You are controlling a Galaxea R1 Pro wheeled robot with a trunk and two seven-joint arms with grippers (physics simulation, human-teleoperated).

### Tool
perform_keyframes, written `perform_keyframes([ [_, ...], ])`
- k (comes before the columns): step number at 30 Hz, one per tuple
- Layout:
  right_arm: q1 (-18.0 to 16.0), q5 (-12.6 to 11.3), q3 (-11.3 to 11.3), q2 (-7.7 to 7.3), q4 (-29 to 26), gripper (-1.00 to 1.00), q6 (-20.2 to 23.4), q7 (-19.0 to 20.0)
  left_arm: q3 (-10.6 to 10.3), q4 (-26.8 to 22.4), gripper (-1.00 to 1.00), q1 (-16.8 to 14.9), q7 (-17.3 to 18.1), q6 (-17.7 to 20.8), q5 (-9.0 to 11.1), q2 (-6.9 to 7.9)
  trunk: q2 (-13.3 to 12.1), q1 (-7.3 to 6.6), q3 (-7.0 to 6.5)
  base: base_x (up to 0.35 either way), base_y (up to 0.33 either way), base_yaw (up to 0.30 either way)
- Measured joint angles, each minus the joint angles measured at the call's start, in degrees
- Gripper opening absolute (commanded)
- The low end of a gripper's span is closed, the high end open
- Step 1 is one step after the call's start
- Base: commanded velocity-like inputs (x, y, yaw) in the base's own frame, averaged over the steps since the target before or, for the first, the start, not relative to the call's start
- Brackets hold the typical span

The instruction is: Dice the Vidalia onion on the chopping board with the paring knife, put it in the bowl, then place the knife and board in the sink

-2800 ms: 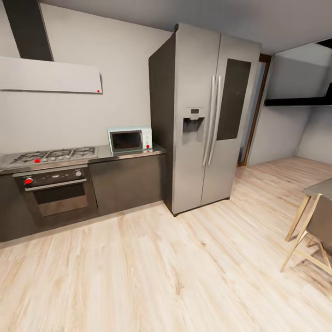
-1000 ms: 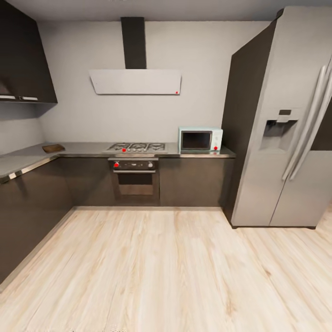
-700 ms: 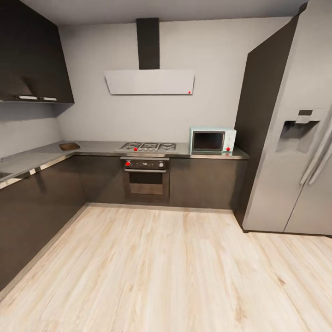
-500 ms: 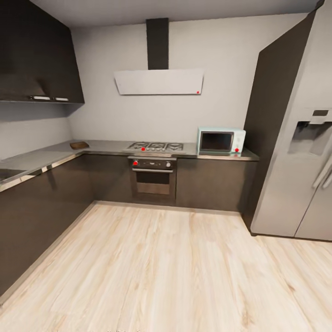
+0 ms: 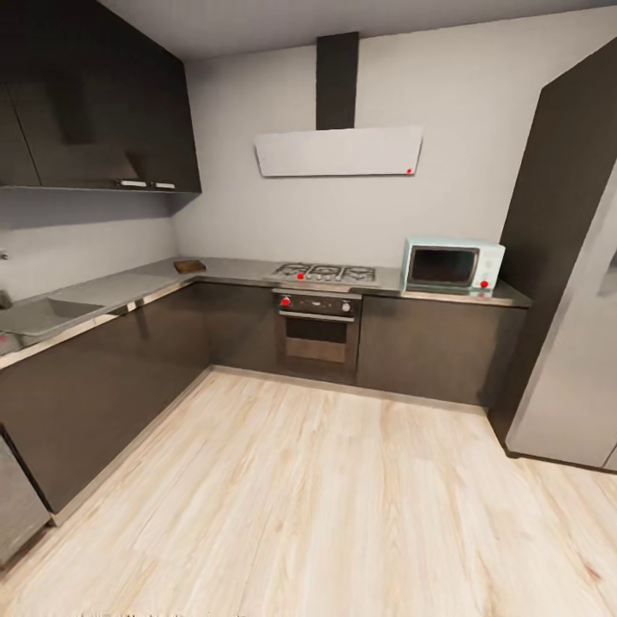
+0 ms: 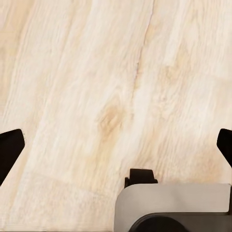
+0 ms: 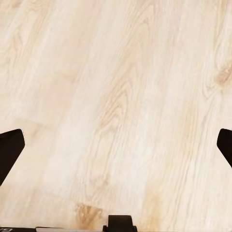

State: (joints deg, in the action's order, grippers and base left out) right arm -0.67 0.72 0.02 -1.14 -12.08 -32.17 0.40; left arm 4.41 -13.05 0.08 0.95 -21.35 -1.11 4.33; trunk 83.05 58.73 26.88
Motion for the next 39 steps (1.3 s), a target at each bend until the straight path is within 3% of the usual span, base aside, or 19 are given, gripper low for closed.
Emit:
perform_keyframes([
  [23, 0.0, 0.0, 0.1, 0.01, 0.0, 1.0, 0.0, 0.0, 0.0, 0.0, 1.0, 0.0, 0.0, 0.0, 0.0, 0.0, 0.0, 0.0, 0.0, 0.002, -0.006, 0.263],
  [39, 0.0, 0.0, 0.1, 0.09, 0.0, 1.0, 0.0, 0.0, 0.0, 0.0, 1.0, 0.0, 0.0, 0.0, 0.0, 0.0, 0.0, -0.02, 0.0, 0.193, -0.211, 0.263],
])
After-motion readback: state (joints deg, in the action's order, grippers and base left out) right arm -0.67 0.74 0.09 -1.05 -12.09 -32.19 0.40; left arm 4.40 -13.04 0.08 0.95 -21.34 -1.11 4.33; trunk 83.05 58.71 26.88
